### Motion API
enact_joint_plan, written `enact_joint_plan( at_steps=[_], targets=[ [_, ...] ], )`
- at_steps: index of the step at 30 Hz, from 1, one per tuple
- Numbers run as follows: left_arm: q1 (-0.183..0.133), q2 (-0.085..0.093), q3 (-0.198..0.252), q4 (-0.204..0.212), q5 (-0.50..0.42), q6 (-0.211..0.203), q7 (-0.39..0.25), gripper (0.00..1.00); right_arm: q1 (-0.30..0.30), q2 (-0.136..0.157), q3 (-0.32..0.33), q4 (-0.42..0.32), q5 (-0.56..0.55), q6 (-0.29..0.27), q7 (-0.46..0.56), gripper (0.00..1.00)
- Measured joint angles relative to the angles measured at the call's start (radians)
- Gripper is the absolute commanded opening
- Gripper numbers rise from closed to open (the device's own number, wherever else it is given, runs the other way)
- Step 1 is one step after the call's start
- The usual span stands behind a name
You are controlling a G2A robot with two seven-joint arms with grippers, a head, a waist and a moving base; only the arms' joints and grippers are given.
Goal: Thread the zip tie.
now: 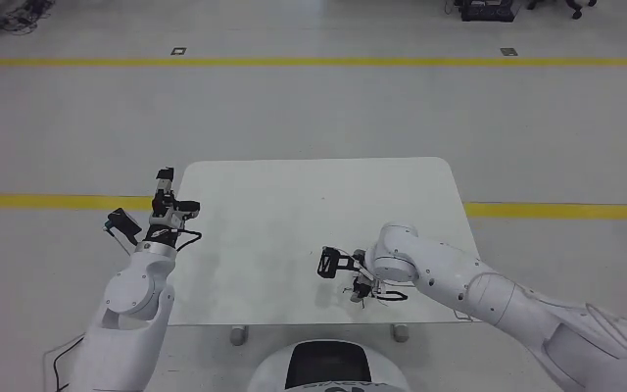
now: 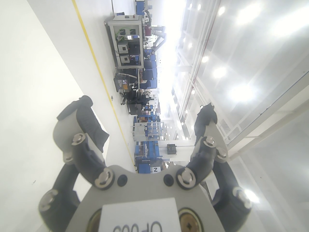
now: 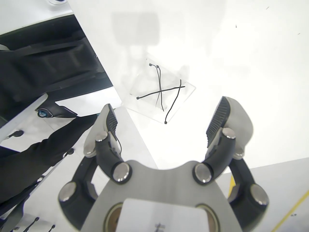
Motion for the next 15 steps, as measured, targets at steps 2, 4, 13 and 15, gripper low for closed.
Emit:
enact_joint_plan(
  at_steps=[2,4,13,15],
  targets=[
    [0.000,0.000,0.000,0.000,0.000,0.000,0.000,1.00,0.000,0.000,0.000,0.000,-0.001,0.000,0.000,1.00],
    [0.000,0.000,0.000,0.000,0.000,0.000,0.000,1.00,0.000,0.000,0.000,0.000,-0.001,0.000,0.000,1.00],
    [0.000,0.000,0.000,0.000,0.000,0.000,0.000,1.00,-0.014,-0.006,0.005,0.025,0.009,0.000,-0.030,1.00],
    [0.000,0.000,0.000,0.000,0.000,0.000,0.000,1.00,-0.013,-0.006,0.003,0.023,0.009,0.000,-0.030,1.00]
  ],
)
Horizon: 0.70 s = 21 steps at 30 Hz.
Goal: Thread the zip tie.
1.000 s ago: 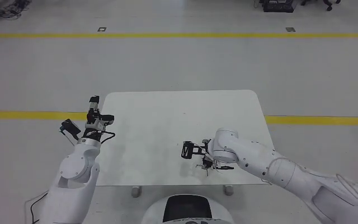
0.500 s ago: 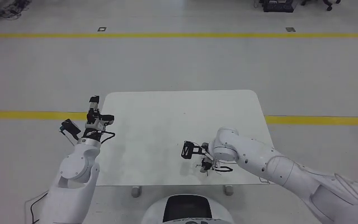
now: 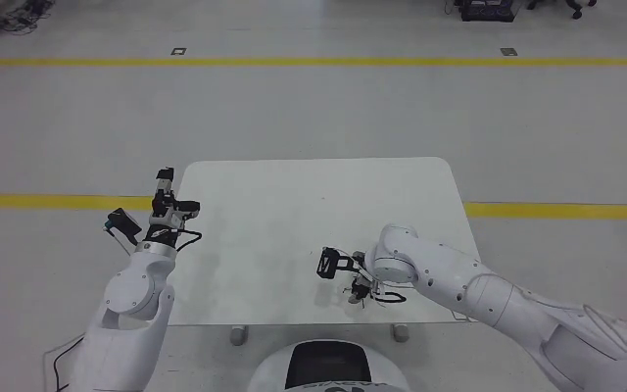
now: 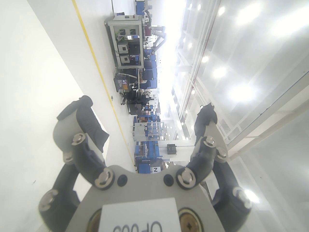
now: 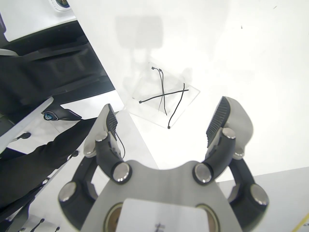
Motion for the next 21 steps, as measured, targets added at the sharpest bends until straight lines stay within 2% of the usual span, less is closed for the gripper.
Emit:
enact_joint_plan(
  at_steps=[21],
  targets=[
    [0.000,0.000,0.000,0.000,0.000,0.000,0.000,1.00,-0.026,-0.004,-0.004,0.003,-0.027,0.005,-0.027,1.00]
  ],
)
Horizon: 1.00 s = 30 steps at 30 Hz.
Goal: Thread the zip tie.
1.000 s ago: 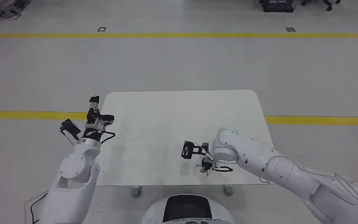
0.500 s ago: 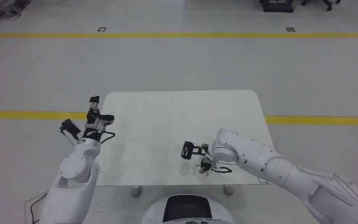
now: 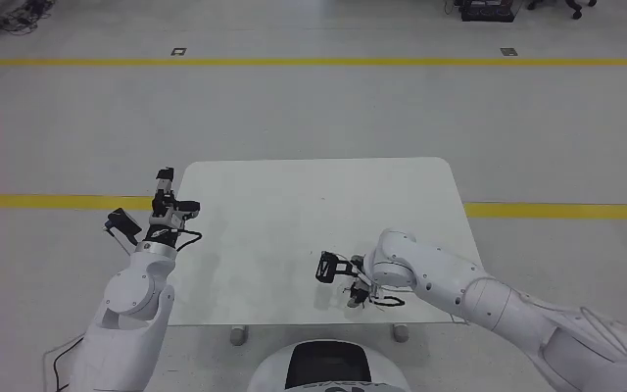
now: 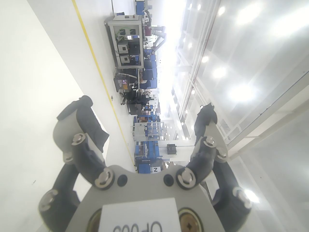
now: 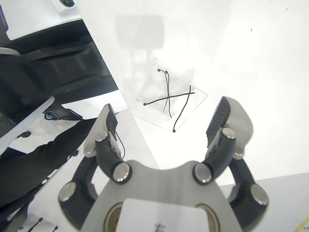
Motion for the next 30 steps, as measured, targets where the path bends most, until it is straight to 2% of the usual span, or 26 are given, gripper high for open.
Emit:
enact_joint_plan(
  at_steps=[7,8,9,10,11,13,14,16,17,19,21,27,30],
  targets=[
    [0.000,0.000,0.000,0.000,0.000,0.000,0.000,1.00,-0.021,0.005,0.018,-0.017,-0.049,0.020,0.011,1.00],
    [0.000,0.000,0.000,0.000,0.000,0.000,0.000,1.00,-0.024,0.005,0.021,-0.020,-0.052,0.020,0.012,0.96],
    [0.000,0.000,0.000,0.000,0.000,0.000,0.000,1.00,-0.027,0.007,0.025,-0.024,-0.057,0.019,0.012,0.82],
    [0.000,0.000,0.000,0.000,0.000,0.000,0.000,1.00,-0.030,0.008,0.028,-0.027,-0.060,0.017,0.012,0.59],
    [0.000,0.000,0.000,0.000,0.000,0.000,0.000,1.00,-0.033,0.009,0.031,-0.030,-0.063,0.015,0.013,0.52],
    [0.000,0.000,0.000,0.000,0.000,0.000,0.000,1.00,-0.039,0.011,0.038,-0.036,-0.070,0.011,0.013,0.61],
    [0.000,0.000,0.000,0.000,0.000,0.000,0.000,1.00,-0.042,0.012,0.041,-0.038,-0.072,0.009,0.014,0.60],
    [0.000,0.000,0.000,0.000,0.000,0.000,0.000,1.00,-0.047,0.014,0.047,-0.046,-0.077,0.002,0.017,0.64],
    [0.000,0.000,0.000,0.000,0.000,0.000,0.000,1.00,-0.049,0.014,0.050,-0.048,-0.077,-0.001,0.020,0.60],
    [0.000,0.000,0.000,0.000,0.000,0.000,0.000,1.00,-0.050,0.016,0.057,-0.061,-0.079,-0.005,0.030,0.58],
    [0.000,0.000,0.000,0.000,0.000,0.000,0.000,1.00,-0.053,0.018,0.060,-0.074,-0.091,-0.005,0.043,0.49],
    [0.000,0.000,0.000,0.000,0.000,0.000,0.000,1.00,-0.074,0.023,0.078,-0.081,-0.098,-0.004,0.042,0.47],
    [0.000,0.000,0.000,0.000,0.000,0.000,0.000,1.00,-0.082,0.023,0.076,-0.085,-0.109,-0.005,0.045,0.43]
  ],
)
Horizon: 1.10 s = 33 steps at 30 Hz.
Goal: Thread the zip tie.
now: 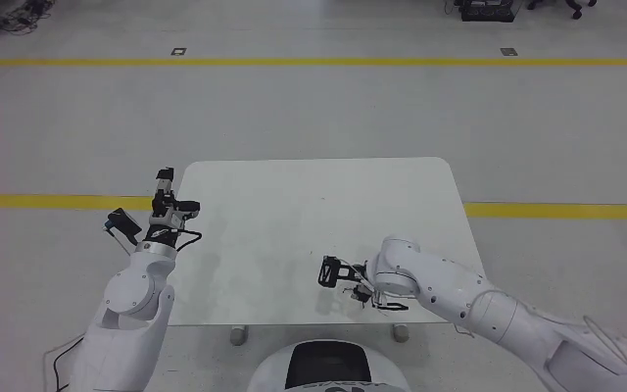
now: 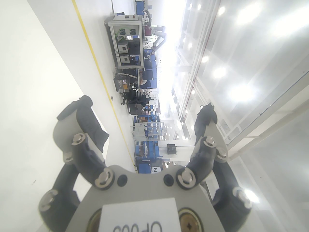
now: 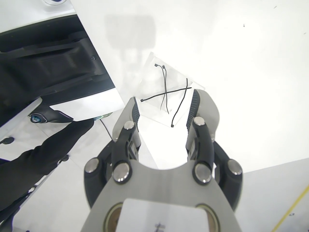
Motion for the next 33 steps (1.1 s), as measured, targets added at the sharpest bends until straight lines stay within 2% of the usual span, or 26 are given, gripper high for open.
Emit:
enact_joint_plan(
  at_steps=[5,18,33],
  targets=[
    [0.000,0.000,0.000,0.000,0.000,0.000,0.000,1.00,-0.004,-0.004,-0.003,0.010,0.001,0.000,0.003,0.43],
    [0.000,0.000,0.000,0.000,0.000,0.000,0.000,1.00,0.017,-0.023,-0.033,0.075,0.027,0.000,-0.014,0.29],
    [0.000,0.000,0.000,0.000,0.000,0.000,0.000,1.00,0.064,-0.050,-0.101,0.153,0.068,0.000,-0.057,0.24]
  ],
)
